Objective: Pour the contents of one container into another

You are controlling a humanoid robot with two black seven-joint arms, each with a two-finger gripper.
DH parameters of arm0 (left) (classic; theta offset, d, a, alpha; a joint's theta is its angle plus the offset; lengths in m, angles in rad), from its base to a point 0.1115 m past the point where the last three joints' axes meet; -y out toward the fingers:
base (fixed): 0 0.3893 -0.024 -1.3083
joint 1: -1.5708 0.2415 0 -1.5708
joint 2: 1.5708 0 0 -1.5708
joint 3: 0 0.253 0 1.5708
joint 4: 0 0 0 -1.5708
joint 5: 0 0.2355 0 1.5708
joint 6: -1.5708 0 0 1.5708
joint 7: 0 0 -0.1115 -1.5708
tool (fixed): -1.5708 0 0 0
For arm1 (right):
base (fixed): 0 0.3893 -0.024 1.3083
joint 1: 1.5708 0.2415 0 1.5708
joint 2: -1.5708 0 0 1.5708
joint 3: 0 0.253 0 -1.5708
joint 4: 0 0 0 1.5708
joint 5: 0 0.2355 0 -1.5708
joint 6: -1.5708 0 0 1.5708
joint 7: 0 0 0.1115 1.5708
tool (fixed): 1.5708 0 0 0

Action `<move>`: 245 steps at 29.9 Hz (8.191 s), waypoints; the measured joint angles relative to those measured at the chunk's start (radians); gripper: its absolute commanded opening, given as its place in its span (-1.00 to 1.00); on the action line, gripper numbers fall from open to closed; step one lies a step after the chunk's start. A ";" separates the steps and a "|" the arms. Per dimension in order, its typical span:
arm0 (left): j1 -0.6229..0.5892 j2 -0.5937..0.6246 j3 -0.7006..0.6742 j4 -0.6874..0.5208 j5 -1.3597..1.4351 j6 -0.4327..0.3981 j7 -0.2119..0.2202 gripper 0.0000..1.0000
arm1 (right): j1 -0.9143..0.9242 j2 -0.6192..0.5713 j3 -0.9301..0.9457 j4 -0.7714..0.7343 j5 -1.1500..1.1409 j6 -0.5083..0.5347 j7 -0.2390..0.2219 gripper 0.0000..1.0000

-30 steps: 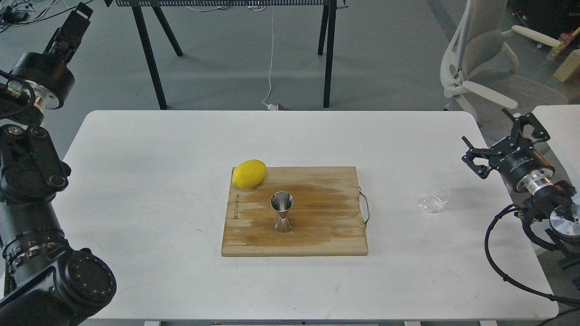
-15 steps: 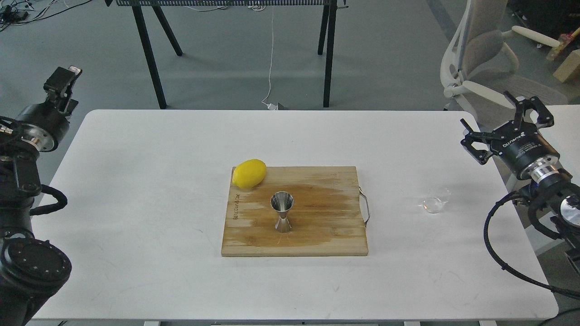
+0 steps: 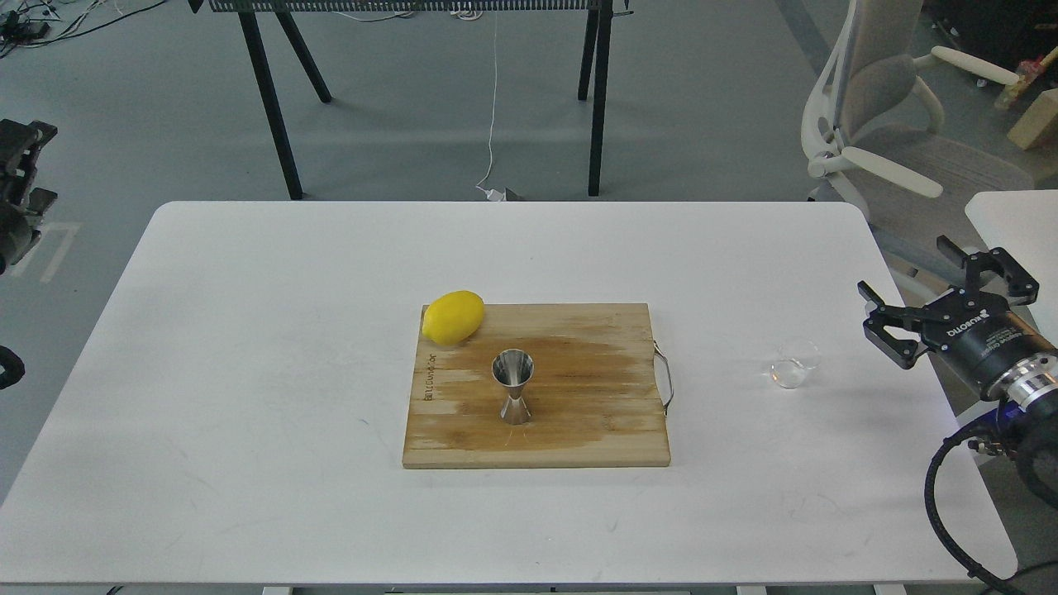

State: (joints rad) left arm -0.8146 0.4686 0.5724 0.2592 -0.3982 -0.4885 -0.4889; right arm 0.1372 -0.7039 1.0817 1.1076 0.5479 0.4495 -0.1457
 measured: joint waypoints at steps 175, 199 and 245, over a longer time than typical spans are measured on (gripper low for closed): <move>0.269 -0.168 -0.195 -0.002 0.007 0.000 0.000 0.99 | 0.648 0.385 -0.658 0.175 -0.906 -0.311 -0.047 -0.18; 0.270 -0.169 -0.195 -0.002 0.007 0.000 0.000 0.99 | 0.755 0.421 -0.780 0.151 -0.994 -0.310 -0.049 -0.19; 0.268 -0.176 -0.195 -0.002 0.007 0.000 0.000 0.99 | 0.865 0.422 -0.886 0.159 -1.069 -0.301 -0.048 -0.18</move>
State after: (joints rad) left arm -0.5461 0.2923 0.3774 0.2577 -0.3911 -0.4887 -0.4887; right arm 1.0022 -0.2820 0.1962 1.2670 -0.5207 0.1485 -0.1935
